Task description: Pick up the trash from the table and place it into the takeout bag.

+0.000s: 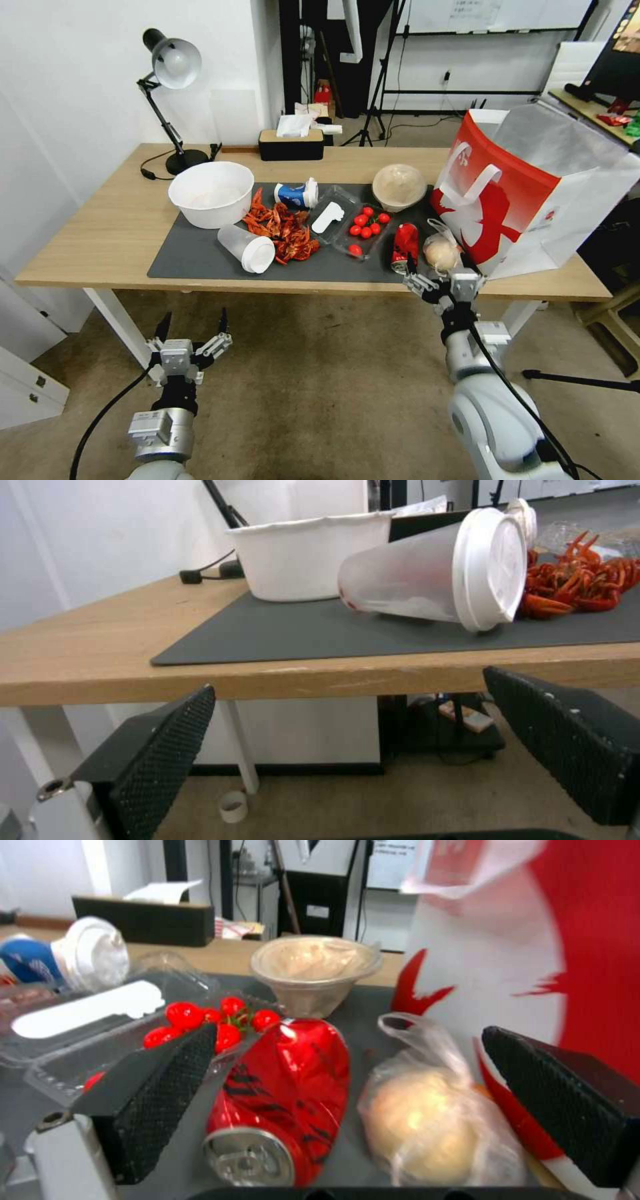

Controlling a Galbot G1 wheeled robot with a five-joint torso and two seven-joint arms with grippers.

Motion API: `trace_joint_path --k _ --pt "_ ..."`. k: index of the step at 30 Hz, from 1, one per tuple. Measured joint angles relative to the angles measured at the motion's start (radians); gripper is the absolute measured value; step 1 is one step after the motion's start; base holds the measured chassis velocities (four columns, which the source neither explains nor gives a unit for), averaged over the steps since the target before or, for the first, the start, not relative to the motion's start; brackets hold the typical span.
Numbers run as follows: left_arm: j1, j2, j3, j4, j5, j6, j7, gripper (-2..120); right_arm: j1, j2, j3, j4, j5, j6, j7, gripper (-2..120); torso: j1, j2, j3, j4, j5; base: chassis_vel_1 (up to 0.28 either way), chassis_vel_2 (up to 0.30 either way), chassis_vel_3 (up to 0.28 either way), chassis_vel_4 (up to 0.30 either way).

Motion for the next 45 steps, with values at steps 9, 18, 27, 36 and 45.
trace_joint_path --k 9,18,27,36,45 --pt "-0.006 -0.017 0.001 0.010 0.017 0.001 -0.004 100 0.110 0.001 -0.095 -0.111 0.026 -0.105 0.058 100 0.000 0.000 0.000 -0.0002 -0.0001 0.000 0.000 0.000 0.000" --pt "-0.003 -0.023 -0.001 0.013 0.028 -0.004 -0.007 100 0.122 0.011 -0.109 -0.134 0.065 -0.169 0.104 100 0.000 0.000 0.000 -0.0003 -0.0001 0.000 0.000 0.000 0.000" --pt "-0.002 -0.024 -0.002 0.015 0.034 -0.010 -0.008 100 0.125 0.017 -0.109 -0.138 0.104 -0.170 0.111 100 0.000 0.000 0.000 -0.0002 -0.0001 0.000 0.000 0.000 0.000" --pt "-0.003 -0.023 -0.005 0.019 0.041 -0.023 -0.022 100 0.114 0.023 -0.108 -0.139 0.126 -0.164 0.115 73 0.000 0.000 0.000 -0.0003 0.0000 0.000 0.000 0.000 0.000" --pt "-0.005 -0.023 -0.009 0.019 0.044 -0.031 -0.030 100 0.104 0.027 -0.109 -0.132 0.133 -0.159 0.113 49 0.000 0.000 0.000 -0.0003 -0.0001 0.000 0.000 0.000 0.000"
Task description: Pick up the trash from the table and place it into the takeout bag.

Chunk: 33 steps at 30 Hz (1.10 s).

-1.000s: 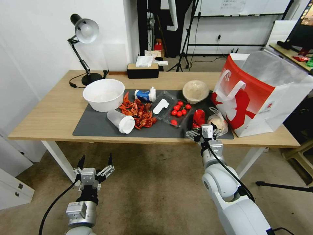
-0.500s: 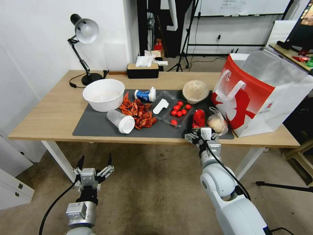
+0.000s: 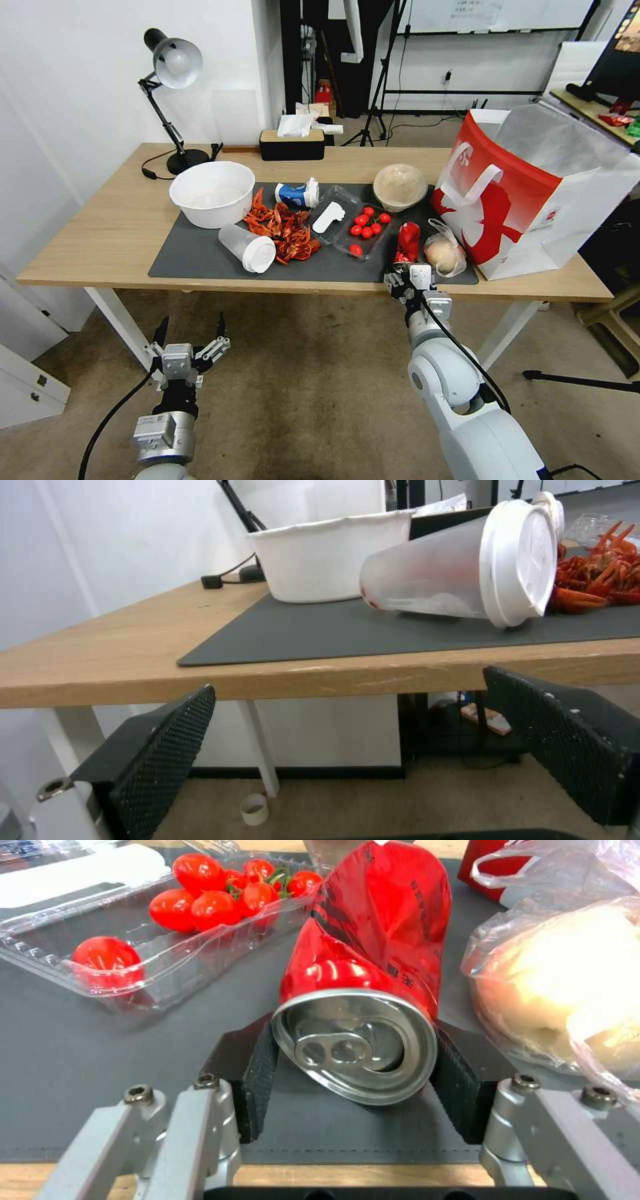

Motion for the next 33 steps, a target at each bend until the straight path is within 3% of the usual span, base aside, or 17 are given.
trace_joint_path --k 9,11,16,21,23,24,26,33 --pt "0.002 0.000 -0.001 -0.008 0.002 -0.003 -0.001 100 -0.023 -0.016 0.016 0.059 0.001 0.035 -0.049 49 0.000 0.000 0.000 0.0000 0.0002 0.000 0.000 0.000 0.000" --pt "0.004 0.000 -0.002 -0.018 0.002 -0.003 -0.001 100 -0.037 -0.040 0.038 0.124 -0.016 0.122 -0.137 49 0.000 0.000 0.000 -0.0001 0.0002 0.000 0.000 0.000 0.000" --pt "0.015 0.001 -0.005 -0.028 0.002 -0.008 -0.001 100 -0.015 -0.110 0.094 0.231 0.013 0.223 -0.226 49 0.000 0.000 0.000 -0.0003 0.0002 0.000 0.000 0.000 0.000" --pt "0.024 0.001 -0.009 -0.032 0.002 -0.014 0.000 100 0.074 -0.162 0.166 0.249 0.045 0.263 -0.214 49 0.000 0.000 0.000 0.0001 0.0003 0.000 0.000 0.000 0.000" --pt "0.029 0.002 -0.013 -0.034 0.001 -0.017 0.001 100 0.160 -0.197 0.228 0.213 0.057 0.327 -0.194 49 0.000 0.000 0.000 0.0001 0.0003 0.000 0.000 0.000 0.000" --pt "0.029 0.002 -0.013 -0.034 0.001 -0.017 0.001 100 0.160 -0.197 0.228 0.213 0.057 0.327 -0.194 49 0.000 0.000 0.000 0.0001 0.0003 0.000 0.000 0.000 0.000" --pt "0.029 0.003 -0.016 -0.032 -0.003 -0.019 0.001 100 0.225 -0.231 0.267 0.175 0.136 0.312 -0.084 49 0.000 0.000 0.000 0.0003 0.0005 0.000 0.000 0.000 0.000" --pt "0.030 -0.006 -0.008 -0.037 -0.015 -0.012 0.002 100 0.266 -0.282 0.313 0.111 0.240 0.253 0.008 49 0.000 0.000 0.000 -0.0003 0.0004 0.000 0.000 0.000 0.000"
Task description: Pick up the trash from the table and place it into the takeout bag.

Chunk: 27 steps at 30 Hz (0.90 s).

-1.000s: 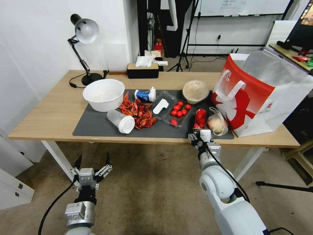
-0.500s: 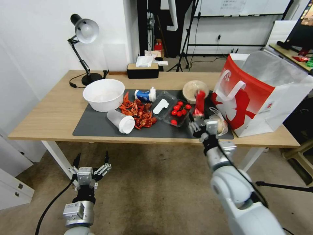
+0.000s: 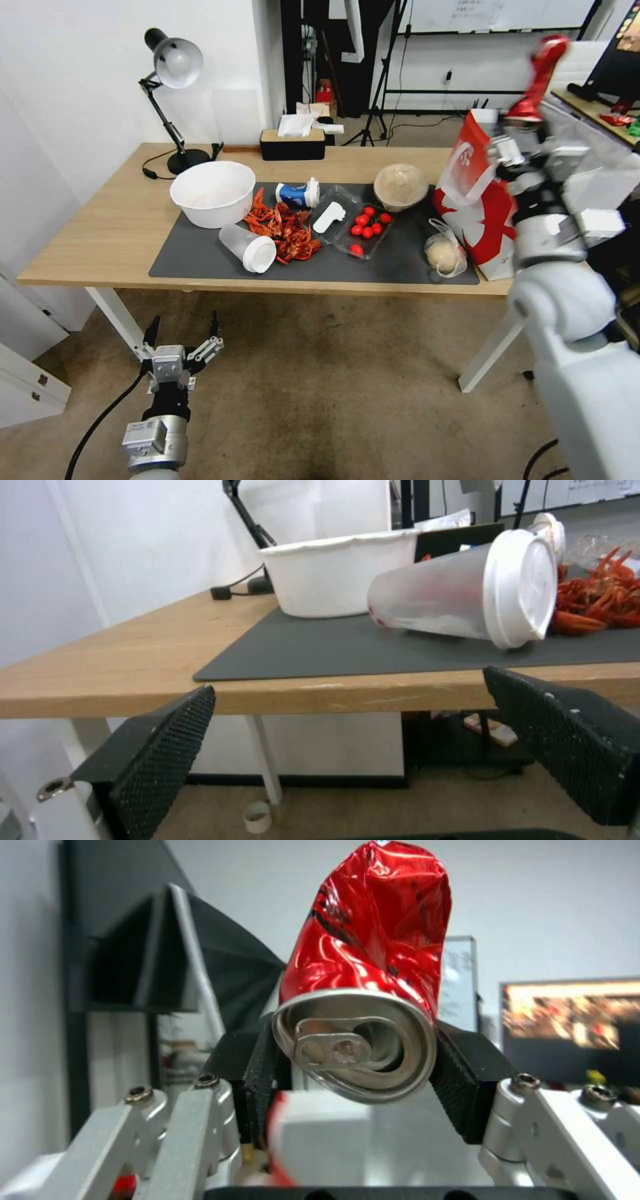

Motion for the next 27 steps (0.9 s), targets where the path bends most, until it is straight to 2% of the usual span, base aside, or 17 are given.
trace_joint_path --k 6,9,10,11,14,15,18,21,27 --pt "0.003 -0.007 0.015 -0.001 -0.001 0.003 0.001 100 0.020 0.004 -0.010 -0.054 0.035 -0.030 0.047 49 0.000 0.000 0.000 0.0004 0.0000 0.000 0.000 0.000 0.000" --pt "0.007 -0.007 0.015 -0.001 -0.002 0.003 0.002 100 0.018 0.007 -0.011 -0.053 0.056 -0.052 0.061 54 0.000 0.000 0.000 0.0002 -0.0005 0.000 0.000 0.000 0.000" --pt "0.009 -0.007 0.012 -0.001 -0.002 0.002 0.002 100 0.018 0.009 -0.012 -0.053 0.061 -0.059 0.066 61 0.000 0.000 0.000 0.0003 -0.0003 0.000 0.000 0.000 0.000" --pt "0.009 -0.007 0.012 -0.001 -0.002 0.002 0.002 100 0.018 0.009 -0.012 -0.053 0.061 -0.059 0.066 61 0.000 0.000 0.000 0.0003 -0.0003 0.000 0.000 0.000 0.000" --pt "0.016 -0.006 0.007 -0.005 -0.003 0.001 0.002 100 0.019 0.013 -0.016 -0.051 0.066 -0.068 0.072 76 0.000 0.000 0.000 0.0003 -0.0003 0.000 0.000 0.000 0.000" --pt "0.016 -0.006 0.007 -0.005 -0.003 0.001 0.002 100 0.019 0.013 -0.016 -0.051 0.066 -0.068 0.072 76 0.000 0.000 0.000 0.0003 -0.0003 0.000 0.000 0.000 0.000" --pt "0.019 -0.004 0.003 -0.007 -0.003 0.000 0.002 100 0.020 0.015 -0.016 -0.048 0.071 -0.071 0.072 92 0.000 0.000 0.000 0.0003 -0.0004 0.000 0.000 0.000 0.000" --pt "0.020 -0.004 0.003 -0.012 -0.003 0.000 0.002 100 0.015 0.014 -0.016 -0.039 0.082 -0.072 0.071 99 0.000 0.000 0.000 0.0003 -0.0003 0.000 0.000 0.000 0.000" --pt "0.021 -0.005 0.003 -0.018 -0.003 0.000 0.003 100 0.012 0.009 -0.011 -0.016 0.096 -0.073 0.057 100 0.000 0.000 0.000 0.0003 -0.0003 0.000 0.000 0.000 0.000"
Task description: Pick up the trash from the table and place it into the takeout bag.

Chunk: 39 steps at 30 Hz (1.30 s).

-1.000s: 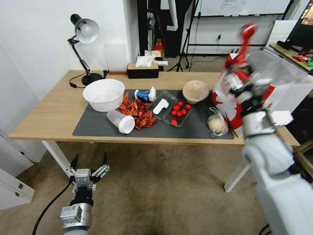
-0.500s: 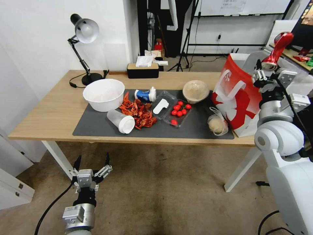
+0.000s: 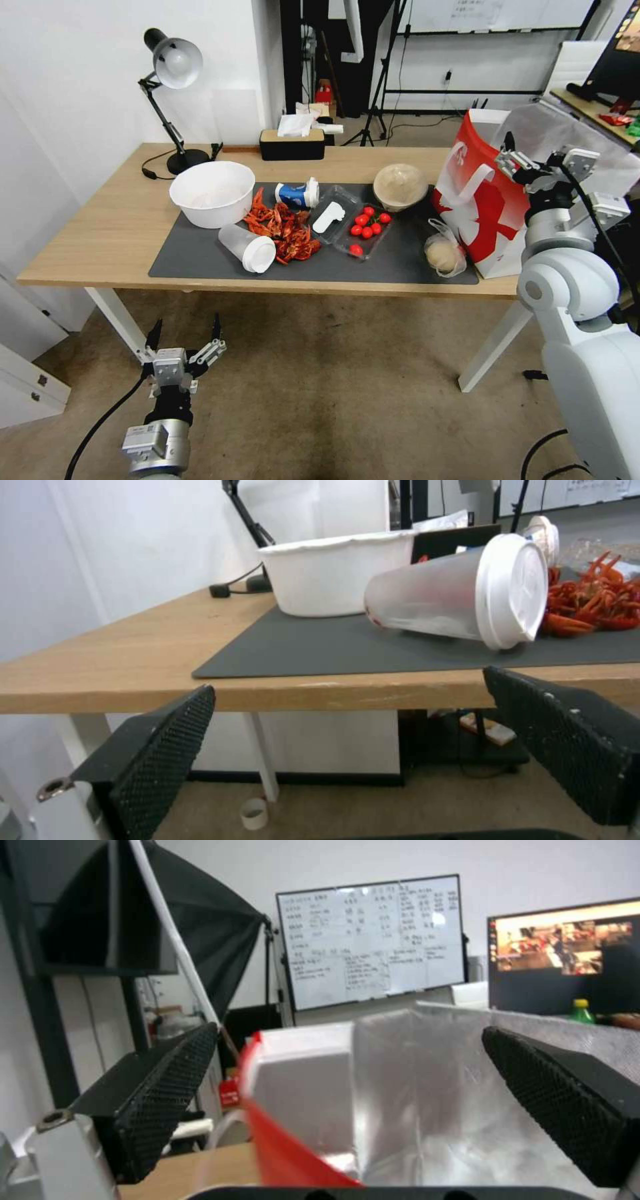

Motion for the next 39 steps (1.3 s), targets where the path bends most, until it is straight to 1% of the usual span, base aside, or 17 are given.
trace_joint_path --k 6,9,10,11,12,14,16,18,19,20,23,24,26,30,31,35,39 --pt "0.003 0.000 -0.006 -0.001 0.000 -0.001 0.000 100 -0.042 -0.011 0.007 0.066 0.007 0.042 -0.068 100 0.000 0.000 0.000 0.0002 0.0001 0.000 0.000 0.000 0.000" --pt "0.009 0.001 -0.011 -0.008 -0.002 -0.002 0.001 100 -0.166 -0.018 0.007 0.141 -0.007 0.085 -0.163 100 0.000 0.000 0.000 0.0000 -0.0001 0.000 0.000 0.000 0.000" --pt "0.009 0.001 -0.011 -0.008 -0.002 -0.002 0.001 100 -0.166 -0.018 0.007 0.141 -0.007 0.085 -0.163 100 0.000 0.000 0.000 0.0000 -0.0001 0.000 0.000 0.000 0.000" --pt "0.009 0.003 -0.013 -0.011 -0.005 -0.002 0.004 100 -0.224 -0.016 -0.003 0.158 -0.018 0.102 -0.192 100 0.000 0.000 0.000 -0.0001 0.0001 0.000 0.000 0.000 0.000" --pt "0.009 0.007 -0.017 -0.015 -0.009 -0.003 0.008 100 -0.303 -0.005 -0.016 0.167 -0.040 0.162 -0.219 100 0.000 0.000 0.000 -0.0002 0.0002 0.000 0.000 0.000 0.000" --pt "0.009 0.008 -0.018 -0.016 -0.012 -0.004 0.012 100 -0.342 0.002 -0.022 0.166 -0.056 0.190 -0.231 100 0.000 0.000 0.000 -0.0001 -0.0002 0.000 0.000 0.000 0.000" --pt "0.011 0.012 -0.019 -0.016 -0.017 -0.007 0.018 100 -0.456 0.029 -0.040 0.146 -0.114 0.309 -0.266 100 0.000 0.000 0.000 0.0000 0.0000 0.000 0.000 0.000 0.000" --pt "0.012 0.013 -0.019 -0.016 -0.018 -0.008 0.019 100 -0.470 0.033 -0.042 0.143 -0.121 0.322 -0.270 100 0.000 0.000 0.000 -0.0001 0.0001 0.000 0.000 0.000 0.000" --pt "0.013 0.016 -0.019 -0.014 -0.023 -0.016 0.028 100 -0.553 0.052 -0.058 0.112 -0.165 0.411 -0.297 100 0.000 0.000 0.000 -0.0003 0.0000 0.000 0.000 0.000 0.000" --pt "0.013 0.016 -0.019 -0.014 -0.023 -0.016 0.028 100 -0.553 0.052 -0.058 0.112 -0.165 0.411 -0.297 100 0.000 0.000 0.000 -0.0003 0.0000 0.000 0.000 0.000 0.000" --pt "0.012 0.023 -0.020 -0.005 -0.035 -0.032 0.045 100 -0.671 0.088 -0.089 0.026 -0.241 0.608 -0.331 100 0.000 0.000 0.000 0.0001 0.0001 0.000 0.000 0.000 0.000" --pt "0.010 0.025 -0.020 -0.002 -0.038 -0.036 0.048 100 -0.699 0.093 -0.098 0.009 -0.247 0.628 -0.333 100 0.000 0.000 0.000 -0.0002 0.0000 0.000 0.000 0.000 0.000" --pt "0.008 0.026 -0.020 0.001 -0.041 -0.040 0.051 100 -0.723 0.101 -0.107 -0.021 -0.252 0.636 -0.340 100 0.000 0.000 0.000 -0.0003 -0.0006 0.000 0.000 0.000 0.000" --pt "0.003 0.028 -0.019 0.008 -0.046 -0.048 0.059 100 -0.737 0.124 -0.116 -0.091 -0.268 0.702 -0.366 100 0.000 0.000 0.000 -0.0002 0.0005 0.000 0.000 0.000 0.000" --pt "0.002 0.028 -0.018 0.009 -0.046 -0.050 0.061 100 -0.737 0.128 -0.118 -0.103 -0.270 0.709 -0.368 100 0.000 0.000 0.000 0.0001 -0.0001 0.000 0.000 0.000 0.000" --pt "-0.003 0.029 -0.015 0.011 -0.047 -0.051 0.066 100 -0.734 0.141 -0.125 -0.131 -0.276 0.709 -0.372 100 0.000 0.000 0.000 0.0002 0.0005 0.000 0.000 0.000 0.000" --pt "-0.008 0.030 -0.012 0.019 -0.048 -0.051 0.069 100 -0.730 0.147 -0.125 -0.139 -0.285 0.709 -0.373 100 0.000 0.000 0.000 0.0001 -0.0002 0.000 0.000 0.000 0.000"
